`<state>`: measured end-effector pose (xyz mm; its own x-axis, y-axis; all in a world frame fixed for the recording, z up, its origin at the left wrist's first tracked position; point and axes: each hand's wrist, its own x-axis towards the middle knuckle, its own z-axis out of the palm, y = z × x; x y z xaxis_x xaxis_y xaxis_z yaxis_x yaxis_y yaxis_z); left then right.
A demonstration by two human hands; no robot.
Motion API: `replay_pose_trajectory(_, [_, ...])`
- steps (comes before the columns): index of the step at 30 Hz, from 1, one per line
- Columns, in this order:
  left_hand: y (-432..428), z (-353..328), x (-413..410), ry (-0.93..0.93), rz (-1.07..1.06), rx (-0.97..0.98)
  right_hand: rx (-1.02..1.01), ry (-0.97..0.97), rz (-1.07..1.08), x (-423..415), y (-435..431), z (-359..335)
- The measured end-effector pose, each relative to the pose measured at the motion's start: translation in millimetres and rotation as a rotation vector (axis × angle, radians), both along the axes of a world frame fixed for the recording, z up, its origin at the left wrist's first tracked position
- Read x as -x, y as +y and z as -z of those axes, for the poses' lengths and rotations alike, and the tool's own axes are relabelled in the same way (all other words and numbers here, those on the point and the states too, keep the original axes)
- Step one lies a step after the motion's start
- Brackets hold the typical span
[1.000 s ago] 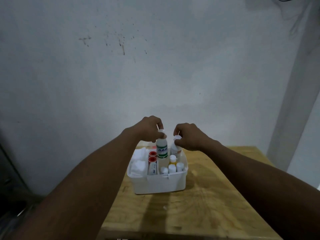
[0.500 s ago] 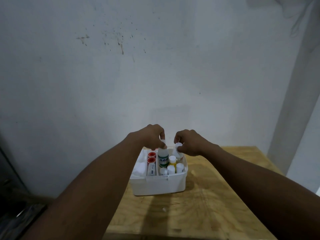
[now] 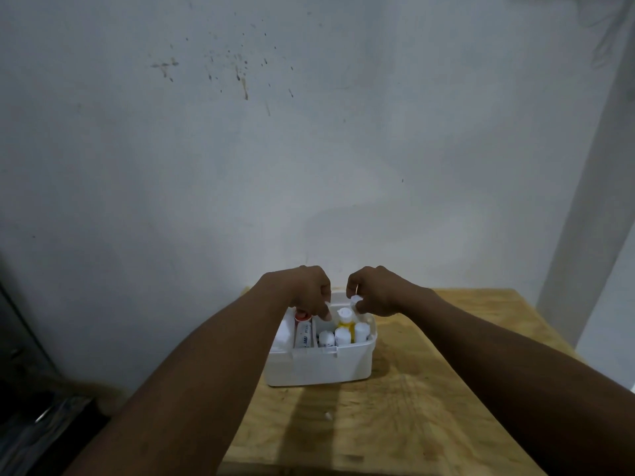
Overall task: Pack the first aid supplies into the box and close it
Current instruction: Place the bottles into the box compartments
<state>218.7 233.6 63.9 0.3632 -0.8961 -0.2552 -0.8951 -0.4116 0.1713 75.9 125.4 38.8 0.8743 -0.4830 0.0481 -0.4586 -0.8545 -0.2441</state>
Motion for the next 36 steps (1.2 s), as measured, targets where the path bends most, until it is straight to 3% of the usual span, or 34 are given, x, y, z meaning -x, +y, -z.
replay_pose_trajectory(21, [19,-15,-4,0.176,-0.097,0.001,-0.074,-0.009,-0.005,-9,-1,1])
replay_pose_trajectory(25, [20,-19,-7,0.246,-0.139,0.100,-0.128,-0.075,0.018,-9,-5,-5])
replay_pose_trajectory(30, [26,-9,-41,0.280,-0.367,0.397,-0.193,-0.241,0.140,-12,-16,-12])
replay_pose_trajectory(32, [31,5,-59,0.265,-0.491,0.425,-0.264,-0.263,0.232,-17,-22,-7])
replay_pose_trajectory(36, [41,39,-82,0.453,-0.740,0.383,-0.571,-0.226,0.404,-27,-33,14])
